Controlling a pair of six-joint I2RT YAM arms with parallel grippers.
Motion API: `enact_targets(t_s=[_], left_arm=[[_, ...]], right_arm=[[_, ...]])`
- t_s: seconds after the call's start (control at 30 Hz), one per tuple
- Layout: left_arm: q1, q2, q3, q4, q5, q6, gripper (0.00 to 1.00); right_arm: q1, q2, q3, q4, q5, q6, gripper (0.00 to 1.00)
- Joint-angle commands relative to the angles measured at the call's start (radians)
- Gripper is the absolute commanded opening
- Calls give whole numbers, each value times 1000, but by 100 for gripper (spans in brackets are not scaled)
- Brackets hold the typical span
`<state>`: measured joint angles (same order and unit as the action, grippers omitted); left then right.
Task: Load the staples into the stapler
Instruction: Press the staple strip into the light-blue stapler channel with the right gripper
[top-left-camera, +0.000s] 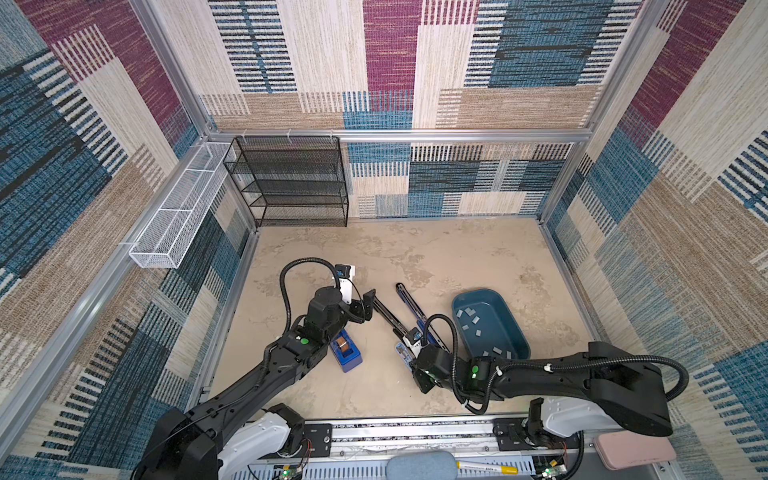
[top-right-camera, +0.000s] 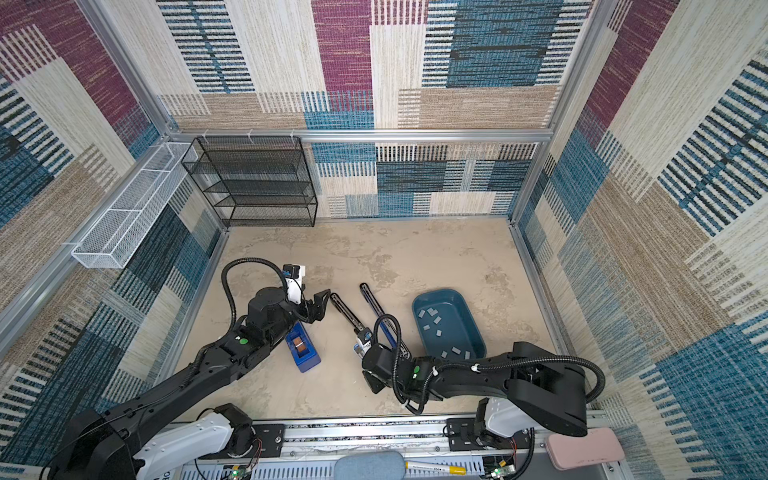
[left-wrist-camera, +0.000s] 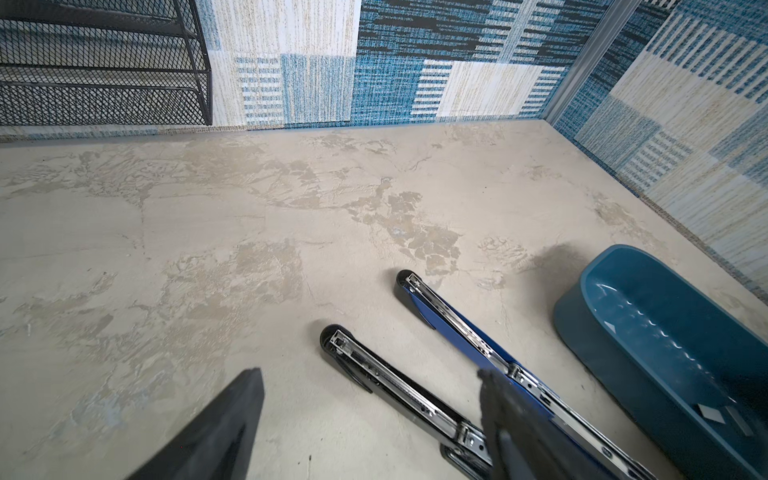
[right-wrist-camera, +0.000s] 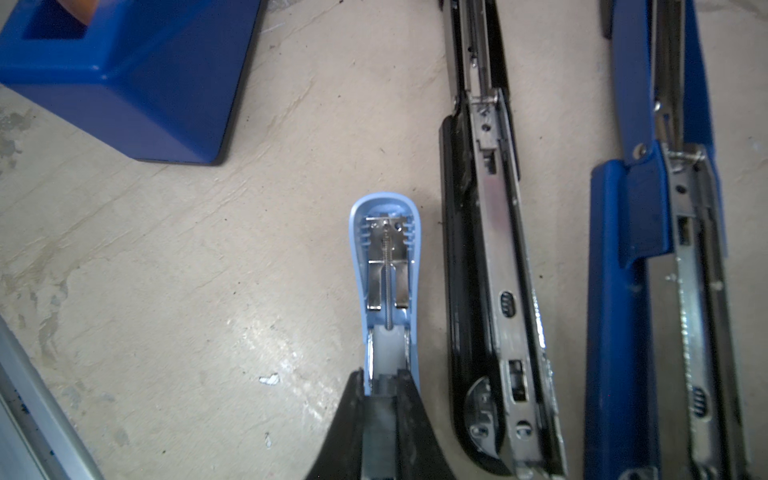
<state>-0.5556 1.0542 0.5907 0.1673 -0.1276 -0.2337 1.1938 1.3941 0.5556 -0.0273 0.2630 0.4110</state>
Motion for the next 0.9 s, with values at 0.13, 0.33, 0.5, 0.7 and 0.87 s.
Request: enact_targets(t_s=[0.13,0.33,0.5,0.7,0.87], left_arm=[[0,1,1,43,1,-21,85],[1,4,1,43,1,-20,85],[0,3,1,43,5,-21,85],[0,2,1,42,2,-21,85],[0,1,1,43,1,-20,85]], right_arm=[[1,7,4,10,14,11,0],[1,16,9,7,18,11,0],[1,21,13,1,26,11,0],[1,24,13,4,22,10,0],[2,29,17,-2,27,11,0]])
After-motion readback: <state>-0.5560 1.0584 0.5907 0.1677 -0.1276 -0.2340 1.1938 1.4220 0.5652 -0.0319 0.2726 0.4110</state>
